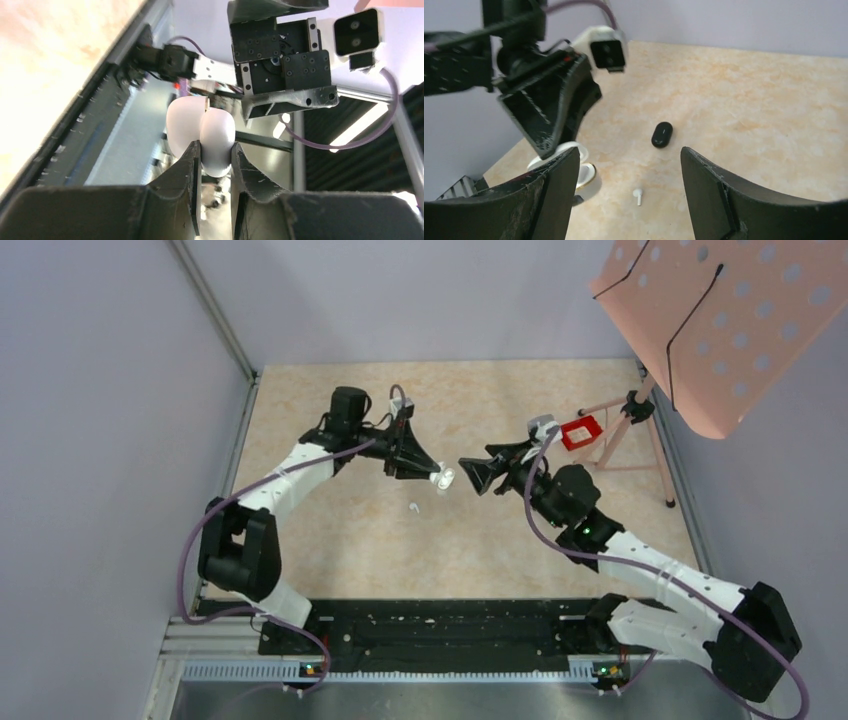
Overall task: Insert the wireless bluetooth earbuds into the charging case
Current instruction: Move the left earbud to the center of the board.
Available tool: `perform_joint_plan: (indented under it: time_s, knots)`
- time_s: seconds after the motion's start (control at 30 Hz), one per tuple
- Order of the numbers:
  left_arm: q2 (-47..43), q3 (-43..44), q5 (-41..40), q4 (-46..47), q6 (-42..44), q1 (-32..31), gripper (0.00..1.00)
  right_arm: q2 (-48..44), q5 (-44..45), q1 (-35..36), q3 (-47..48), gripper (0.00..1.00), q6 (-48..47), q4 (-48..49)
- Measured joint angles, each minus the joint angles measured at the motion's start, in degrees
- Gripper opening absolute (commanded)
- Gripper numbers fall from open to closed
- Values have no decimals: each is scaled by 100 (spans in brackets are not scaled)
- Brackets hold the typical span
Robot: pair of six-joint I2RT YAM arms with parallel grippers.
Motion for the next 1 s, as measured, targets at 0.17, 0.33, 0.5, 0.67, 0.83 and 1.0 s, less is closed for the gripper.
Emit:
perform_joint_plan:
  time_s: [0.17, 0.33, 0.5, 0.67, 0.83, 1.0]
  knots:
    - [-96, 704, -544, -2874, 2557, 647, 0, 424, 260, -61, 374, 73, 278, -911]
    - [-269, 195, -1235, -4341, 3790, 1561, 0, 903, 315, -63, 472, 63, 372, -1554]
    - [-634, -155, -1801, -4621, 4057, 1749, 0, 1635, 168, 2, 584, 60, 350, -1849]
    - [-1062, -273, -2258, -4607, 3978, 1895, 0, 2734, 356, 579, 1342, 60, 76, -2306]
    - [-1528, -409, -2660, -4594, 3967, 2378, 0, 3569, 409, 916, 1965, 59, -2, -2448]
    - [-1827, -723, -2815, -4636, 4063, 2686, 0, 4245, 496, 1021, 2444, 58, -31, -2542]
